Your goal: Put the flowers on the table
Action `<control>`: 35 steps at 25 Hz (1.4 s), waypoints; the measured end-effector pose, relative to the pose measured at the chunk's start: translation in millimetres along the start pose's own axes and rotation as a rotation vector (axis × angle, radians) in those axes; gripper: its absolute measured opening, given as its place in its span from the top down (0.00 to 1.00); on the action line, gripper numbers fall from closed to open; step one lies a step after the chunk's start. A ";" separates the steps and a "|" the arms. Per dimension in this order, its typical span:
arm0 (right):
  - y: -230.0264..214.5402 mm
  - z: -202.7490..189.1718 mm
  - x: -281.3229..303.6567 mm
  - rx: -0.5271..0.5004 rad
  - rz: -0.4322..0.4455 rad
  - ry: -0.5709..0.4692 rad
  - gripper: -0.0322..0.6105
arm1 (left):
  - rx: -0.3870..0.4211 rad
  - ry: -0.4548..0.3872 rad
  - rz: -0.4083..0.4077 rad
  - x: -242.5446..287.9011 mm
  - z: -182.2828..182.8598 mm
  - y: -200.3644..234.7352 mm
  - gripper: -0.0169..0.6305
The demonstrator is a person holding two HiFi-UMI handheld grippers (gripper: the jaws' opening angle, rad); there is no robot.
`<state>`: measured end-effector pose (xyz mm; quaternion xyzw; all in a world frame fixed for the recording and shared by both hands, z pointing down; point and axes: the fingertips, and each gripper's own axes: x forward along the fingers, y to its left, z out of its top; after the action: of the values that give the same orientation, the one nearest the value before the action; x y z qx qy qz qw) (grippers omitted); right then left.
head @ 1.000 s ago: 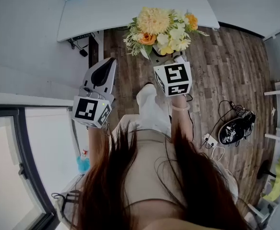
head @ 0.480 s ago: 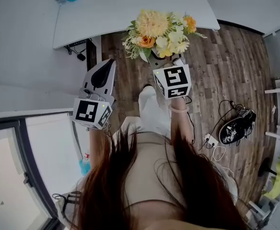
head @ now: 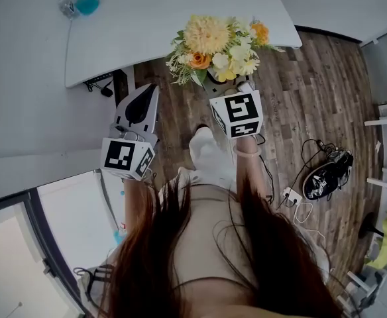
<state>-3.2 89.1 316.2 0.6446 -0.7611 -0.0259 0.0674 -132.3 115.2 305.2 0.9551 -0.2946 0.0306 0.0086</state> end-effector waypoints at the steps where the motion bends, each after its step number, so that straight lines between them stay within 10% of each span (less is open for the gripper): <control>1: -4.1 -0.9 5.5 0.002 -0.001 0.001 0.55 | -0.003 0.002 -0.002 7.2 -0.7 4.0 0.97; 35: -106.1 -28.2 105.2 0.024 0.037 0.016 0.55 | 0.019 0.048 -0.024 159.7 -3.8 39.1 0.97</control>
<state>87.6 -31.0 338.0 0.6313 -0.7727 -0.0101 0.0663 -22.9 -6.7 319.0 0.9575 -0.2827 0.0563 0.0072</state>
